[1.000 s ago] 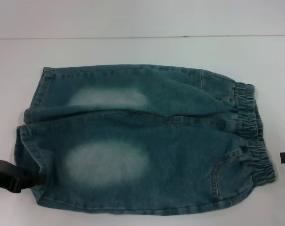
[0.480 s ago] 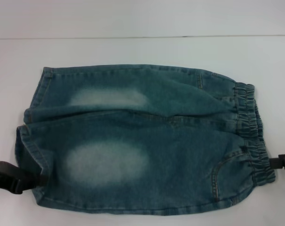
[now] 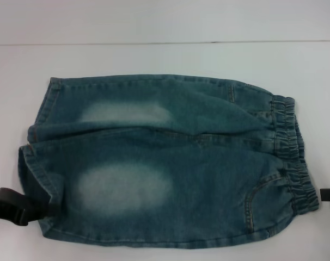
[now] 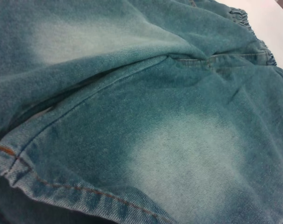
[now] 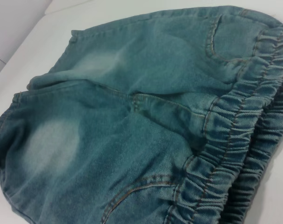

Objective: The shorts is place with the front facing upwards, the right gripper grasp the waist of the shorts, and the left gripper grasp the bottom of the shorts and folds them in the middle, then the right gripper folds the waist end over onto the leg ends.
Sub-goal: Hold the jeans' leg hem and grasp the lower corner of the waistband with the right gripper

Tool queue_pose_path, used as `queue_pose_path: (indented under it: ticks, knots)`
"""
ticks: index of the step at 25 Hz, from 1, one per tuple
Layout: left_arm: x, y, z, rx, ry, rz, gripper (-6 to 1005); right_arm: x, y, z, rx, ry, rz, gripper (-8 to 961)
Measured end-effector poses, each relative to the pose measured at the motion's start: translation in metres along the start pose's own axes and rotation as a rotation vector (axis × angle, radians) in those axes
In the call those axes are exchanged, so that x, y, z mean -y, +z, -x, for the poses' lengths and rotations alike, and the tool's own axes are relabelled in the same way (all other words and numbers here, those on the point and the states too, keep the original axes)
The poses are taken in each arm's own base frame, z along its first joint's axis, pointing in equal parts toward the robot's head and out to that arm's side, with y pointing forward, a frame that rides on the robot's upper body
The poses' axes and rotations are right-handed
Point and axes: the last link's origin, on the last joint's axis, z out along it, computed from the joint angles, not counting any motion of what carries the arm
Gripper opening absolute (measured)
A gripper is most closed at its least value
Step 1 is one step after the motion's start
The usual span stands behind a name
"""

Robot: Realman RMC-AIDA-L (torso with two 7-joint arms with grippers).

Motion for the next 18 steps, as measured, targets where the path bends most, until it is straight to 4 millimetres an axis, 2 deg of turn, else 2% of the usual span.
queue_pose_path:
  ticks: [18]
  knots:
    - [-0.0016,-0.0022,-0.0018,-0.006,0.002,0.005,31,-0.0031,0.0071,-0.0068,0.02,-0.056,0.011,769]
